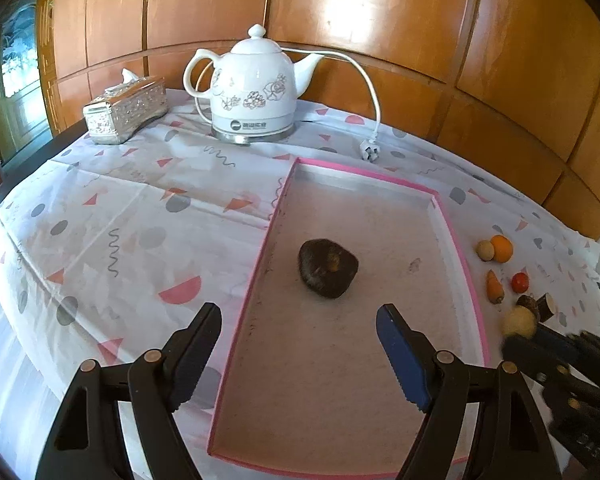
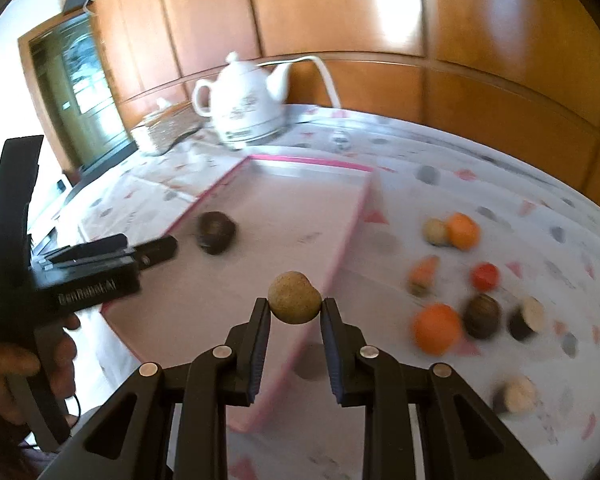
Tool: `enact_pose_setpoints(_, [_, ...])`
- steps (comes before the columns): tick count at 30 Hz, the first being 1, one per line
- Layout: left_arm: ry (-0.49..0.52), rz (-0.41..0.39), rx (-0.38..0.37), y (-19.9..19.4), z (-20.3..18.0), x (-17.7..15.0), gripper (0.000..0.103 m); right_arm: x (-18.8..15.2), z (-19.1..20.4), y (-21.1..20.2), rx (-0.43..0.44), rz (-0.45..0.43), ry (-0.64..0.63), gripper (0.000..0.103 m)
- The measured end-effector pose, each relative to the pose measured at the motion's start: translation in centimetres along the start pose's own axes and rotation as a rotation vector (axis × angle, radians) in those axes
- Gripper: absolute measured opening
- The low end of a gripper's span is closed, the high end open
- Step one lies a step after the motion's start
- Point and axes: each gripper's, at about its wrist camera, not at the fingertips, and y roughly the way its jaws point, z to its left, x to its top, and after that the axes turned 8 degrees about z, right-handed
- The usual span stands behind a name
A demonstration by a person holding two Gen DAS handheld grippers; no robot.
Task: Organize fruits
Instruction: 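Carry the beige potato with the right tool into the pink tray and release, then grasp the light cut wood log slice with the left tool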
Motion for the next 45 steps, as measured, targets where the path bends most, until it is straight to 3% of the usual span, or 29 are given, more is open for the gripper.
enact_pose_setpoints(9, [-0.016, 0.002, -0.003, 0.1, 0.7, -0.3, 0.080, 3.3, 2.3, 4.8, 0.016, 0.065, -0.012, 0.028])
enact_pose_setpoints(14, [-0.022, 0.006, -0.007, 0.2, 1.0, -0.6, 0.080, 3.4, 1.8, 5.3, 0.007, 0.063, 0.035, 0.048])
enact_pose_setpoints(20, [0.000, 0.007, -0.018, 0.2, 0.2, -0.7, 0.080, 1.9, 0.1, 3.3, -0.018, 0.026, 0.115, 0.051])
enact_pose_setpoints(33, [0.105, 0.002, -0.052, -0.5, -3.1, -1.3, 0.080, -1.8, -4.2, -2.1, -0.190, -0.083, 0.188, 0.051])
enact_pose_setpoints(45, [0.218, 0.004, -0.111, -1.1, -7.0, -1.8, 0.080, -6.9, -11.2, -5.3, -0.288, -0.077, 0.384, 0.051])
